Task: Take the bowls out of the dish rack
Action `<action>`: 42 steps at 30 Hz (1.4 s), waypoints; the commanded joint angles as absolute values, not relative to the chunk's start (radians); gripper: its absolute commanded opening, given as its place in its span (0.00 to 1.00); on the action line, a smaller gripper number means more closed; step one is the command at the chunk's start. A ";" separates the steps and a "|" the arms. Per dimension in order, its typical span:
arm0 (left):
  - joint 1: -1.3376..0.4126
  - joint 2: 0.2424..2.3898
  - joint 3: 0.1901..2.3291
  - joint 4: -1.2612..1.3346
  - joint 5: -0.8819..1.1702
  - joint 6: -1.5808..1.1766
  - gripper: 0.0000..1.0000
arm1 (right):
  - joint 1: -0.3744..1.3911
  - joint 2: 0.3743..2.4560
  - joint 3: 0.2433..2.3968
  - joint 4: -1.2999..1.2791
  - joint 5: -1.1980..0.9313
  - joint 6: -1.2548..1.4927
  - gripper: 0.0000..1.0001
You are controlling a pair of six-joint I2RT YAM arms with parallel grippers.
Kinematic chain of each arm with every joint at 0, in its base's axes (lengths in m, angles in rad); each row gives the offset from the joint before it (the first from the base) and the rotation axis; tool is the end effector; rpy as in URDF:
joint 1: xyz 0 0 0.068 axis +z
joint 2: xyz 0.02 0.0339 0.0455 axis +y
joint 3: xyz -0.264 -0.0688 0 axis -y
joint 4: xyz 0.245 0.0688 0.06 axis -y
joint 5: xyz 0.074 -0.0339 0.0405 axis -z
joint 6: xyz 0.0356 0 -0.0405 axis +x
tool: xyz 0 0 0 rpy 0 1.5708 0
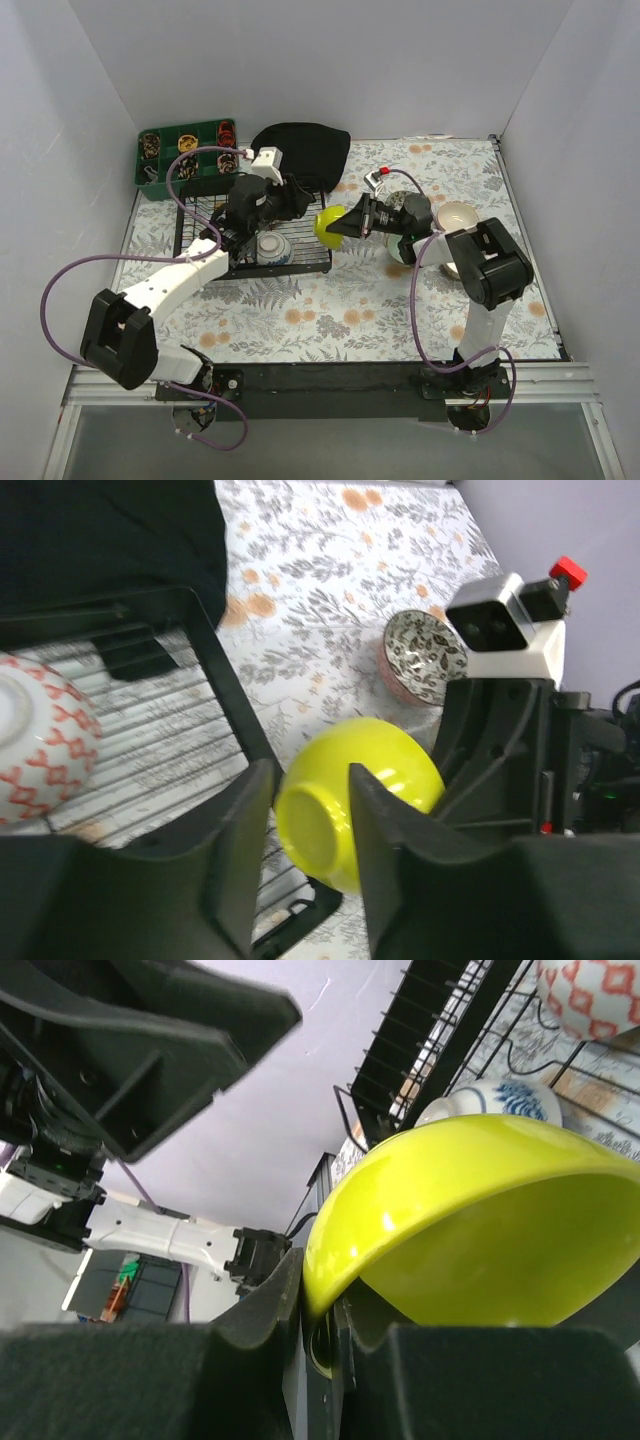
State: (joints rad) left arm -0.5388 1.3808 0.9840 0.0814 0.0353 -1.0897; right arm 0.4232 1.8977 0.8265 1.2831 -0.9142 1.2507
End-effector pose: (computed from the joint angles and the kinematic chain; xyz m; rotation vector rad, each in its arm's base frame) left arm 0.2770 -0.1671 0.2994 -0.5334 1.9839 -1.1088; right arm 0.3243 0.1770 0.1973 -0.2373 1.7709 1.9057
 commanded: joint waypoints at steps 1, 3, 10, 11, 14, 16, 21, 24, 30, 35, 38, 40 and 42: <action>-0.540 1.275 0.973 0.106 -0.078 -1.000 0.45 | 0.397 1.780 0.775 1.571 -0.968 1.197 0.01; -0.538 1.249 0.968 0.104 -0.125 -0.961 0.55 | 0.379 1.722 0.753 1.447 -0.988 1.123 0.01; -0.540 1.187 0.947 0.081 -0.259 -0.841 0.79 | 0.351 1.450 0.799 0.451 -0.892 0.483 0.01; -0.540 1.178 0.933 0.083 -0.270 -0.825 0.81 | 0.351 1.427 0.827 0.326 -0.799 0.412 0.01; -0.540 1.143 0.905 0.094 -0.333 -0.770 0.90 | 0.353 1.364 0.939 -0.073 -0.610 0.177 0.01; -0.540 1.131 0.899 0.104 -0.354 -0.747 0.95 | 0.351 1.345 1.008 -0.223 -0.528 0.109 0.01; -0.538 1.112 0.882 0.121 -0.394 -0.706 0.98 | 0.412 1.321 1.092 -0.558 -0.247 0.003 0.01; -0.538 1.115 0.876 0.129 -0.405 -0.690 0.98 | 0.472 1.312 1.106 -0.677 -0.124 0.011 0.01; -0.538 1.117 0.874 0.127 -0.403 -0.681 0.98 | 0.577 1.278 1.066 -0.825 -0.005 0.092 0.01; -0.540 1.118 0.873 0.126 -0.394 -0.681 0.98 | 0.649 1.249 0.970 -0.865 0.032 0.205 0.01; -0.540 1.123 0.874 0.124 -0.385 -0.681 0.98 | 0.666 1.250 0.905 -0.864 0.049 0.261 0.01; -0.540 1.123 0.874 0.123 -0.384 -0.681 0.98 | 0.666 1.256 0.871 -0.864 0.086 0.273 0.01; -0.540 1.121 0.871 0.121 -0.382 -0.681 0.98 | 0.666 1.269 0.861 -0.862 0.113 0.281 0.01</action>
State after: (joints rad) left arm -0.5388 1.1423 0.8757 0.1127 -0.3813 -0.6945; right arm 0.6636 1.2640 0.8806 -0.8402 0.0235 0.2169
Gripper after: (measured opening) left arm 0.982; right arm 0.195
